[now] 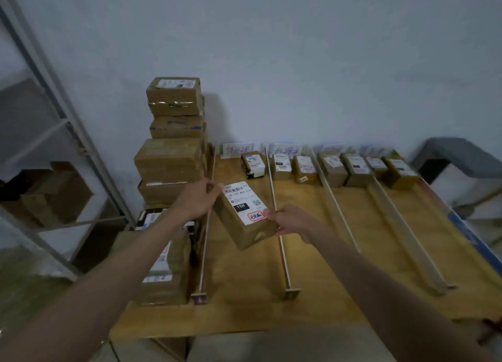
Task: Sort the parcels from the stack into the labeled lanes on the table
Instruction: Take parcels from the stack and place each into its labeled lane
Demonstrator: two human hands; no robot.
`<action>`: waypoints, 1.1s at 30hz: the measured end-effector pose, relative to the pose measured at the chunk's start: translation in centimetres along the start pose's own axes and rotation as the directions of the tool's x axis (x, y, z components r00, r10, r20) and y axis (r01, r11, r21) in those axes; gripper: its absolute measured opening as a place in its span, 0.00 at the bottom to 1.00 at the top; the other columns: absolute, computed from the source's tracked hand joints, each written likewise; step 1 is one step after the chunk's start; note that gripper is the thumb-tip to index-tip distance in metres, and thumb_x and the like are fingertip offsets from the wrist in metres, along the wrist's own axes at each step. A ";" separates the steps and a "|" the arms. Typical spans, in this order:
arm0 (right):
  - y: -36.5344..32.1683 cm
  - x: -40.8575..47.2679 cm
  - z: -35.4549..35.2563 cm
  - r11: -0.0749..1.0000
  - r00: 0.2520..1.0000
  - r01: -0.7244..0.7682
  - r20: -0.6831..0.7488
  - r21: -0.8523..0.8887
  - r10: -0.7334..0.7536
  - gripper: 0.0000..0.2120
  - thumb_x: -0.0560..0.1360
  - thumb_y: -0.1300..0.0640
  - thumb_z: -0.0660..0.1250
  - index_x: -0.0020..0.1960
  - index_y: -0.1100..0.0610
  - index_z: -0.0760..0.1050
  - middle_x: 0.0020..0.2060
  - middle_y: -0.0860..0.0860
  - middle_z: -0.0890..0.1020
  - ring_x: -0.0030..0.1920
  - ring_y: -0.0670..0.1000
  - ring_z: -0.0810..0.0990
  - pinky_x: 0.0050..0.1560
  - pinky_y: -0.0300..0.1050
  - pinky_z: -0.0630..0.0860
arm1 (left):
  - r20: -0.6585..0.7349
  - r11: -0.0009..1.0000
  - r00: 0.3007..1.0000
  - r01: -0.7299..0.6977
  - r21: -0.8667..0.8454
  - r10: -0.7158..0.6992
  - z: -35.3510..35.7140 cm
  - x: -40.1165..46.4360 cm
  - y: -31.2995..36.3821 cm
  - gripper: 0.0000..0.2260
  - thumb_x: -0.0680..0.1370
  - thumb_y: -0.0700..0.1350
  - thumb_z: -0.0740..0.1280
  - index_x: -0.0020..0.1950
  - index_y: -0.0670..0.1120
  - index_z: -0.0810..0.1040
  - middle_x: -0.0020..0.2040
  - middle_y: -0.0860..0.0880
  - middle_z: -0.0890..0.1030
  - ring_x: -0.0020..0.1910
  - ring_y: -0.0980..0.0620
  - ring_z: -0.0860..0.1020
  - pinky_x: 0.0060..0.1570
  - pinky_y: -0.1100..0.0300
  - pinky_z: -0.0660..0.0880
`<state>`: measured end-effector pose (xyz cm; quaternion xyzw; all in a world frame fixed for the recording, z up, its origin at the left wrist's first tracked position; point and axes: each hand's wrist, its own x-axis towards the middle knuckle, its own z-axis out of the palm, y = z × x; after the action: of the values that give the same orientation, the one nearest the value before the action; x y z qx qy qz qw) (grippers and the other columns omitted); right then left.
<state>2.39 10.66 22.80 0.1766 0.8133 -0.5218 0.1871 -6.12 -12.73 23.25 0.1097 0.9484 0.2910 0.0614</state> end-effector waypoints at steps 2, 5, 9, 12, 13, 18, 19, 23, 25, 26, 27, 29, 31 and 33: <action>3.0 -1.4 -2.0 0.998 0.994 -0.058 -0.091 0.011 0.059 0.19 0.80 0.48 0.65 0.60 0.64 0.77 0.53 0.55 0.83 0.50 0.52 0.84 0.50 0.45 0.83 | 0.049 0.997 0.998 -0.032 0.072 0.028 2.4 -0.3 2.0 0.23 0.82 0.60 0.56 0.65 0.44 0.75 0.63 0.43 0.78 0.59 0.44 0.76 0.56 0.53 0.73; 6.8 -3.6 -5.3 0.992 0.967 -0.116 -0.222 0.057 0.126 0.20 0.81 0.51 0.65 0.61 0.67 0.74 0.55 0.60 0.81 0.52 0.57 0.83 0.52 0.51 0.83 | 0.114 0.974 0.991 -0.095 0.205 0.072 6.1 -1.0 5.3 0.26 0.82 0.59 0.56 0.72 0.43 0.70 0.71 0.43 0.71 0.68 0.44 0.71 0.65 0.51 0.70; 10.3 -5.5 -10.0 0.987 0.922 -0.125 -0.356 0.096 0.152 0.19 0.81 0.51 0.64 0.62 0.67 0.75 0.52 0.60 0.79 0.50 0.59 0.83 0.52 0.55 0.82 | 0.149 0.913 0.974 -0.216 0.345 0.173 10.3 -1.4 9.9 0.26 0.82 0.60 0.54 0.73 0.44 0.69 0.70 0.43 0.72 0.68 0.43 0.71 0.66 0.50 0.68; 12.7 -5.4 -13.5 0.981 0.875 -0.152 -0.444 0.124 0.192 0.23 0.80 0.49 0.64 0.60 0.69 0.76 0.51 0.60 0.81 0.49 0.59 0.83 0.52 0.55 0.81 | 0.141 0.870 0.962 -0.271 0.412 0.233 13.2 -0.9 13.1 0.25 0.82 0.60 0.55 0.71 0.44 0.70 0.67 0.44 0.74 0.65 0.44 0.73 0.65 0.50 0.69; 13.5 -5.0 -14.7 0.980 0.864 -0.158 -0.464 0.122 0.197 0.22 0.80 0.48 0.64 0.60 0.68 0.77 0.51 0.60 0.82 0.49 0.59 0.83 0.51 0.55 0.81 | 0.138 0.861 0.958 -0.287 0.421 0.252 14.3 -0.6 14.0 0.25 0.82 0.60 0.54 0.71 0.44 0.70 0.67 0.45 0.74 0.64 0.45 0.73 0.65 0.50 0.69; 17.3 -1.9 -20.2 0.983 0.829 -0.160 -0.529 0.087 0.182 0.23 0.81 0.47 0.63 0.57 0.69 0.79 0.47 0.60 0.82 0.40 0.55 0.80 0.41 0.51 0.78 | 0.126 0.837 0.947 -0.320 0.444 0.295 19.4 2.2 18.4 0.25 0.82 0.60 0.54 0.71 0.46 0.70 0.67 0.46 0.74 0.66 0.46 0.72 0.68 0.50 0.66; 18.1 -1.0 -21.4 0.985 0.827 -0.159 -0.535 0.069 0.171 0.24 0.81 0.47 0.62 0.57 0.69 0.79 0.48 0.61 0.82 0.42 0.57 0.80 0.42 0.51 0.77 | 0.127 0.834 0.947 -0.320 0.449 0.295 20.4 3.1 19.3 0.24 0.82 0.59 0.53 0.71 0.46 0.70 0.67 0.46 0.74 0.66 0.46 0.72 0.68 0.51 0.65; 21.0 3.3 -26.5 0.988 0.823 -0.156 -0.553 -0.002 0.129 0.25 0.82 0.47 0.60 0.62 0.68 0.77 0.56 0.64 0.81 0.57 0.63 0.80 0.57 0.54 0.77 | 0.138 0.824 0.948 -0.317 0.469 0.286 24.9 6.9 22.5 0.24 0.82 0.58 0.53 0.71 0.46 0.69 0.67 0.47 0.73 0.66 0.46 0.71 0.69 0.52 0.64; 22.4 5.9 -28.9 0.982 0.815 -0.179 -0.567 -0.052 0.119 0.26 0.82 0.46 0.59 0.62 0.68 0.78 0.57 0.65 0.81 0.58 0.63 0.79 0.59 0.54 0.76 | 0.135 0.820 0.951 -0.308 0.482 0.278 27.2 8.9 24.1 0.23 0.82 0.58 0.53 0.72 0.46 0.68 0.69 0.47 0.72 0.68 0.47 0.70 0.71 0.52 0.61; 23.0 7.1 -30.1 0.976 0.815 -0.198 -0.568 -0.086 0.116 0.26 0.82 0.45 0.58 0.61 0.68 0.78 0.56 0.65 0.81 0.58 0.63 0.79 0.59 0.53 0.76 | 0.133 0.820 0.954 -0.299 0.489 0.269 28.2 9.9 24.8 0.23 0.83 0.58 0.53 0.73 0.46 0.67 0.70 0.47 0.71 0.69 0.48 0.69 0.72 0.52 0.60; 23.6 8.4 -31.1 0.970 0.819 -0.214 -0.563 -0.116 0.113 0.27 0.83 0.45 0.57 0.61 0.68 0.79 0.55 0.65 0.82 0.58 0.63 0.79 0.59 0.53 0.75 | 0.134 0.821 0.957 -0.290 0.491 0.258 29.1 10.7 25.5 0.24 0.83 0.58 0.53 0.73 0.46 0.67 0.71 0.47 0.70 0.70 0.48 0.68 0.73 0.52 0.59; 24.6 10.6 -32.7 0.960 0.831 -0.228 -0.546 -0.160 0.107 0.27 0.83 0.44 0.56 0.60 0.68 0.79 0.54 0.66 0.82 0.57 0.64 0.80 0.58 0.53 0.75 | 0.142 0.826 0.961 -0.276 0.491 0.237 30.8 12.3 26.5 0.24 0.83 0.57 0.53 0.74 0.46 0.66 0.72 0.47 0.69 0.72 0.48 0.66 0.74 0.51 0.57; 25.3 12.7 -34.0 0.954 0.845 -0.239 -0.523 -0.181 0.112 0.28 0.83 0.44 0.55 0.59 0.68 0.80 0.53 0.65 0.82 0.56 0.63 0.80 0.57 0.52 0.75 | 0.143 0.830 0.966 -0.260 0.494 0.218 32.2 13.9 27.0 0.24 0.83 0.57 0.53 0.75 0.45 0.65 0.73 0.47 0.68 0.73 0.48 0.65 0.75 0.51 0.56; 26.0 14.8 -34.9 0.953 0.859 -0.246 -0.496 -0.178 0.129 0.28 0.83 0.43 0.56 0.59 0.67 0.80 0.52 0.65 0.83 0.55 0.63 0.81 0.57 0.52 0.77 | 0.143 0.841 0.972 -0.234 0.487 0.188 33.4 15.6 27.3 0.25 0.83 0.57 0.53 0.75 0.46 0.64 0.75 0.47 0.66 0.74 0.48 0.63 0.75 0.51 0.54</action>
<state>-2.15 54.20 8.69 0.3555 0.8688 -0.3412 0.0503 -10.46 31.09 10.35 0.2385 0.9696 0.0348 0.0410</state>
